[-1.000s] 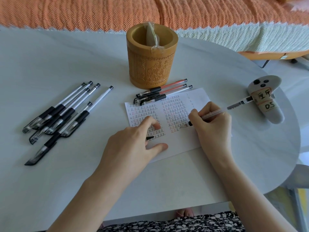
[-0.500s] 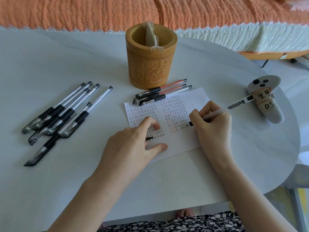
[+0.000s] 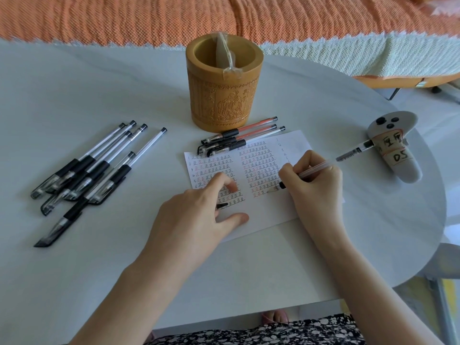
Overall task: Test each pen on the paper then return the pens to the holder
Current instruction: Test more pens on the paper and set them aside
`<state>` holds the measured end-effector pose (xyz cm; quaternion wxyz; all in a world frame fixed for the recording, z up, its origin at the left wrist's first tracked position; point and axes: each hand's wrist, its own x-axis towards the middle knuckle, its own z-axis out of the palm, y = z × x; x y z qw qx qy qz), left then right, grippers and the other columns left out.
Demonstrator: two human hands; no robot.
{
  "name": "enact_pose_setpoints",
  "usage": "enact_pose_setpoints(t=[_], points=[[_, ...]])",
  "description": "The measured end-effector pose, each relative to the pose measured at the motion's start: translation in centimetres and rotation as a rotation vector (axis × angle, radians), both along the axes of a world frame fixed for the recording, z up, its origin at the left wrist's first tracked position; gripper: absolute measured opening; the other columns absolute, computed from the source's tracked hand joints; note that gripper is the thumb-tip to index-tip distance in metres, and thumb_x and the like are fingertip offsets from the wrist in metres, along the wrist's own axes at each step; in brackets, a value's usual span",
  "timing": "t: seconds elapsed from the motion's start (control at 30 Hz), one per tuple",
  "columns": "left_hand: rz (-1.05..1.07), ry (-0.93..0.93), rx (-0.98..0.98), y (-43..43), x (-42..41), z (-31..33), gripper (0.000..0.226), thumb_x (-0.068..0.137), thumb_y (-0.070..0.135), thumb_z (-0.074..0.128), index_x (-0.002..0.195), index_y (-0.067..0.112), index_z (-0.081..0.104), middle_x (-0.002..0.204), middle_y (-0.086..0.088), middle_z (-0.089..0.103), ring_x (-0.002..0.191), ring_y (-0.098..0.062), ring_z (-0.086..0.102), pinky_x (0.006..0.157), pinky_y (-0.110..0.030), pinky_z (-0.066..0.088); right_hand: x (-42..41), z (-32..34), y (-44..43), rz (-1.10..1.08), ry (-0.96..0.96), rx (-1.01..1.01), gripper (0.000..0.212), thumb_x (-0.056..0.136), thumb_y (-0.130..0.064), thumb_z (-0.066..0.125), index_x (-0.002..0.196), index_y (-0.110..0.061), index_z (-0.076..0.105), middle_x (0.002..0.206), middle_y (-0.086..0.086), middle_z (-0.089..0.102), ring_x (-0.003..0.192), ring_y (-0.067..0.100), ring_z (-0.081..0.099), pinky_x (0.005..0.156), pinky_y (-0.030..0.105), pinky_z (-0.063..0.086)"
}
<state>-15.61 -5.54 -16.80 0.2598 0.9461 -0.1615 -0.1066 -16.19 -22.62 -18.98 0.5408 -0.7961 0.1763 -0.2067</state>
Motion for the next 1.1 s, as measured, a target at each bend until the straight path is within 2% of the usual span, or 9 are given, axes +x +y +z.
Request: enact_pose_setpoints(t=[0.2, 0.27, 0.4, 0.53, 0.63, 0.83, 0.97, 1.07, 1.1], points=[[0.012, -0.003, -0.013, 0.0, 0.0, 0.0, 0.039, 0.076, 0.061, 0.058, 0.106, 0.041, 0.041, 0.08, 0.013, 0.058, 0.085, -0.003, 0.063, 0.07, -0.026, 0.048, 0.0, 0.0, -0.2, -0.016, -0.011, 0.014, 0.029, 0.074, 0.007, 0.057, 0.057, -0.006, 0.037, 0.051, 0.008, 0.031, 0.042, 0.008, 0.02, 0.04, 0.015, 0.015], [0.017, -0.001, -0.019, 0.0, 0.0, -0.1, 0.04, 0.076, 0.061, 0.058, 0.106, 0.041, 0.041, 0.082, 0.012, 0.059, 0.085, -0.005, 0.063, 0.071, -0.027, 0.049, 0.0, -0.1, -0.3, -0.016, -0.016, 0.017, 0.033, 0.074, 0.007, 0.057, 0.057, -0.01, 0.035, 0.046, -0.003, 0.027, 0.04, 0.008, 0.02, 0.04, 0.014, 0.014], [0.008, -0.015, -0.042, 0.1, 0.0, -0.1, 0.036, 0.076, 0.058, 0.06, 0.103, 0.041, 0.044, 0.069, 0.011, 0.054, 0.079, -0.005, 0.061, 0.064, -0.025, 0.044, 0.0, 0.2, -0.3, -0.022, -0.012, 0.046, 0.036, 0.078, 0.005, 0.059, 0.055, -0.011, 0.036, 0.042, -0.005, 0.03, 0.042, 0.007, 0.026, 0.041, 0.015, 0.018], [0.002, 0.047, -0.33, 0.2, 0.0, 0.2, 0.031, 0.073, 0.049, 0.062, 0.099, 0.038, 0.051, 0.065, 0.002, 0.053, 0.068, -0.008, 0.06, 0.062, -0.024, 0.044, -0.1, 1.3, -0.8, -0.001, -0.1, 0.377, 0.045, 0.084, 0.002, 0.06, 0.052, -0.016, 0.034, 0.043, -0.004, 0.027, 0.043, 0.014, 0.022, 0.045, 0.023, 0.019], [-0.031, 0.167, -0.494, -0.1, -0.1, 0.6, 0.028, 0.077, 0.035, 0.066, 0.101, 0.035, 0.052, 0.069, -0.002, 0.054, 0.058, -0.006, 0.053, 0.056, -0.011, 0.038, -0.1, 1.9, -0.6, 0.129, -0.111, 0.553, 0.044, 0.084, -0.002, 0.064, 0.054, -0.016, 0.035, 0.044, -0.002, 0.025, 0.041, 0.013, 0.021, 0.042, 0.019, 0.023], [-0.077, 0.265, -0.517, -0.6, -0.5, 0.7, 0.03, 0.082, 0.026, 0.067, 0.104, 0.035, 0.049, 0.066, 0.003, 0.051, 0.054, 0.0, 0.048, 0.056, -0.007, 0.036, -0.7, 2.1, 1.0, 0.371, -0.046, 0.479, 0.039, 0.079, -0.013, 0.069, 0.052, -0.019, 0.042, 0.043, -0.009, 0.034, 0.038, 0.007, 0.031, 0.043, 0.017, 0.027], [-0.082, 0.267, -0.524, -0.6, -0.6, 0.6, 0.028, 0.081, 0.028, 0.066, 0.1, 0.037, 0.047, 0.068, -0.002, 0.053, 0.056, -0.001, 0.049, 0.055, -0.01, 0.037, -1.0, 2.2, 1.6, 0.403, 0.0, 0.36, 0.038, 0.08, -0.011, 0.074, 0.056, -0.013, 0.045, 0.052, 0.014, 0.049, 0.045, 0.006, 0.045, 0.047, 0.016, 0.032], [-0.079, 0.269, -0.534, -0.6, -0.7, 0.6, 0.028, 0.081, 0.026, 0.066, 0.099, 0.034, 0.047, 0.071, 0.002, 0.057, 0.06, -0.001, 0.053, 0.058, -0.011, 0.04, -1.2, 2.1, 2.0, 0.45, 0.038, 0.333, 0.036, 0.078, -0.01, 0.075, 0.057, -0.012, 0.047, 0.046, -0.004, 0.053, 0.043, 0.007, 0.05, 0.047, 0.014, 0.035], [-0.073, 0.274, -0.548, -0.7, -0.7, 0.7, 0.028, 0.08, 0.025, 0.066, 0.099, 0.033, 0.047, 0.073, 0.005, 0.06, 0.063, 0.0, 0.055, 0.06, -0.01, 0.041, -1.2, 2.0, 1.9, 0.481, 0.045, 0.34, 0.034, 0.077, -0.013, 0.077, 0.058, -0.011, 0.05, 0.05, 0.002, 0.06, 0.047, 0.015, 0.058, 0.049, 0.019, 0.04]])
